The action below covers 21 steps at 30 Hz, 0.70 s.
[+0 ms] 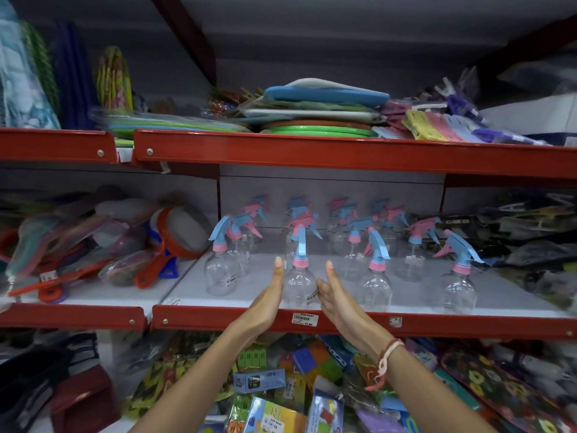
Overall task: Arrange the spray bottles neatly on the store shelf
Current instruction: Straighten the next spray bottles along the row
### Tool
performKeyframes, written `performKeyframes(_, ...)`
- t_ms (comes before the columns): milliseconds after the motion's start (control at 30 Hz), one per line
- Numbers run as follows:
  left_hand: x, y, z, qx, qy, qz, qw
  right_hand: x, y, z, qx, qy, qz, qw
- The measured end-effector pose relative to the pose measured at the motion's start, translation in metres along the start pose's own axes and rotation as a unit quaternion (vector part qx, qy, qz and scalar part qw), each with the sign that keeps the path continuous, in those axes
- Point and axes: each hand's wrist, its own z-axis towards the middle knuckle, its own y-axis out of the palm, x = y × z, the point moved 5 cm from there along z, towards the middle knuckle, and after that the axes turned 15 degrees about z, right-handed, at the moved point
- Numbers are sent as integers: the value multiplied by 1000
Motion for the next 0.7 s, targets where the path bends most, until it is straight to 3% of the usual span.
performKeyframes(100, 0, -1, -5, -2, 0, 3, 1000, 3, -3, 0, 26, -4, -25, 999)
performKeyframes(200, -12, -7, -3, 13, -16, -10, 1000, 3, -9, 0, 131, -71, -55, 987)
performKeyframes(300, -26, -23, -3, 78, -24, -30, 996, -5, 1, -8, 182, -192, -34, 964)
performKeyframes(400, -40, -48, -6, 176, -31, -66, 982, -8, 26, -7, 160, -232, -17, 959)
performKeyframes(533, -64, -84, -7, 287, -66, -83, 952, 3, 64, 21, 83, -185, -29, 979)
performKeyframes(700, -73, -116, 3, 312, -89, -62, 944, 25, 96, 70, 10, -43, -24, 999)
